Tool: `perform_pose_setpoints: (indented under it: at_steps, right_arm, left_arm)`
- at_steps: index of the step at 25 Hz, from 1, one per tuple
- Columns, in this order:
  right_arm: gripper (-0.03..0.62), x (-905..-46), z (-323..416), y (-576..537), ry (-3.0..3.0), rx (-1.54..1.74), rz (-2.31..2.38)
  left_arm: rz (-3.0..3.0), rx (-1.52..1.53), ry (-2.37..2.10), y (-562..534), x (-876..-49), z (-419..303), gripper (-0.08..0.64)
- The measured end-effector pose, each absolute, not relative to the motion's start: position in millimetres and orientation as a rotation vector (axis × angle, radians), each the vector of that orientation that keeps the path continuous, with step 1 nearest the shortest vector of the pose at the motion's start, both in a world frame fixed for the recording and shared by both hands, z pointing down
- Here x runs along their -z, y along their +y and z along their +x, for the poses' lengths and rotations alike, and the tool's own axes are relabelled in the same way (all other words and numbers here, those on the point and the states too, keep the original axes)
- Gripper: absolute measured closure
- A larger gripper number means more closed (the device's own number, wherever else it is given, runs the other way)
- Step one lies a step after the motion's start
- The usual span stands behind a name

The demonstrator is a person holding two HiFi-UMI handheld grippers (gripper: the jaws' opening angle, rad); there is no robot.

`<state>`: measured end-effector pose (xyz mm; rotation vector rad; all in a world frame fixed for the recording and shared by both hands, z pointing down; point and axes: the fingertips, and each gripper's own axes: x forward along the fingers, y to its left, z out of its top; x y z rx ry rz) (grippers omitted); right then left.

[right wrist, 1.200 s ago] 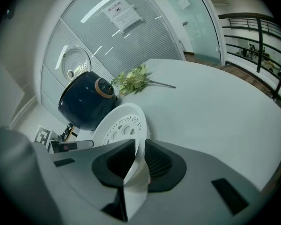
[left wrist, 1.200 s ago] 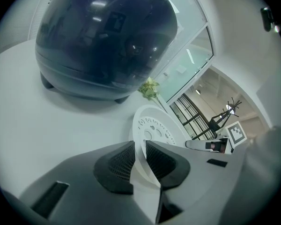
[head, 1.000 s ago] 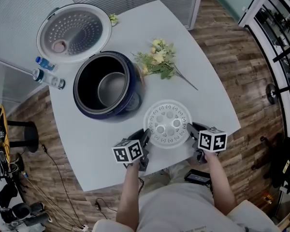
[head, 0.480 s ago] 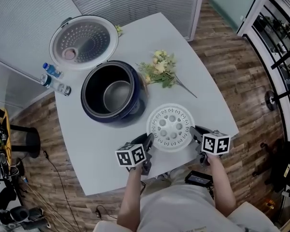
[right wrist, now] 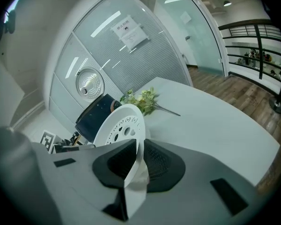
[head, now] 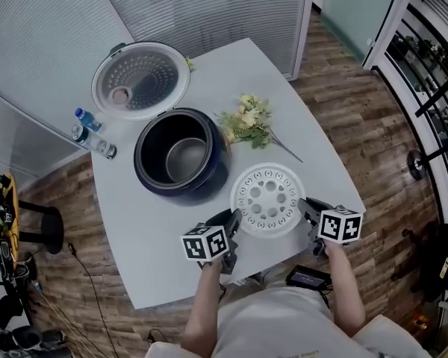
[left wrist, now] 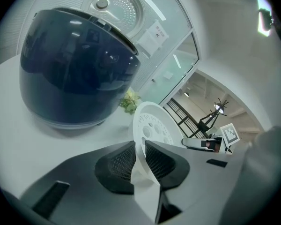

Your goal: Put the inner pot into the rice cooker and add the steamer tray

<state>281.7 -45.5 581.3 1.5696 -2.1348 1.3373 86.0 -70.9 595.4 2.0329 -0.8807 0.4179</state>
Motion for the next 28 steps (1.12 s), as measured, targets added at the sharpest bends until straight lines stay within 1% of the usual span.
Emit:
perform_pose_setpoints:
  at_steps: [14, 28]
  right_arm:
    - [0.535, -538, 281, -49, -2.254, -1.321, 1.623]
    - [0.537, -466, 254, -61, -2.430, -1.130, 1.590]
  left_arm:
    - [2.123, -0.343, -0.873, -78, -547, 85, 0.499]
    - [2.178, -0.179, -0.920, -84, -484, 56, 0.505]
